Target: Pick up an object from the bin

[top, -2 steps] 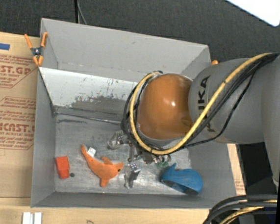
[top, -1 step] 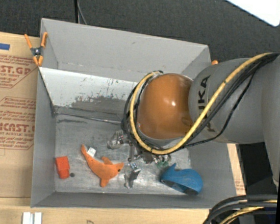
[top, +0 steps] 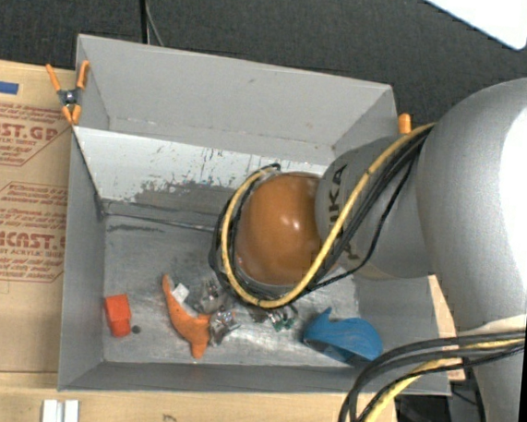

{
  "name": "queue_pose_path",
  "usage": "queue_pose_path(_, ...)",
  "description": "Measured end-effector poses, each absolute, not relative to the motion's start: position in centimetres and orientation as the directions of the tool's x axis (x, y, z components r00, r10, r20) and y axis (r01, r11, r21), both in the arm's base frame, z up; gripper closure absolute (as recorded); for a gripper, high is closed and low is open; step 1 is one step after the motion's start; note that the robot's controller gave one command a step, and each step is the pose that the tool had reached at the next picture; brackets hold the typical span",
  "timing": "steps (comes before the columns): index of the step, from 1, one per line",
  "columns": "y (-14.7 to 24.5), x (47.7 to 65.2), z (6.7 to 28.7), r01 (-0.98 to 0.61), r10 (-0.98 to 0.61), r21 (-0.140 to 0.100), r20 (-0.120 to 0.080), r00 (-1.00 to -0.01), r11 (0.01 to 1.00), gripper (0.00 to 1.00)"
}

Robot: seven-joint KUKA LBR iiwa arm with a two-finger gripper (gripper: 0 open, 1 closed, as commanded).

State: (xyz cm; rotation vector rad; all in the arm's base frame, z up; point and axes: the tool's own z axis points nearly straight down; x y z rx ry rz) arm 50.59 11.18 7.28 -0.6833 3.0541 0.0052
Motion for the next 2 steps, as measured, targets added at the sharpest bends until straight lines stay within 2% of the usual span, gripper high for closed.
queue_pose_path(1, 11.2, 50.6, 7.3, -0.426, -0.426, 0.001, -0.012, -0.904, 0.905, 1.0)
queue_pose_path(2, 8.3, 49.8, 18.7, -0.539, -0.539, 0.001, -0.001, -0.843, 0.843, 1.0)
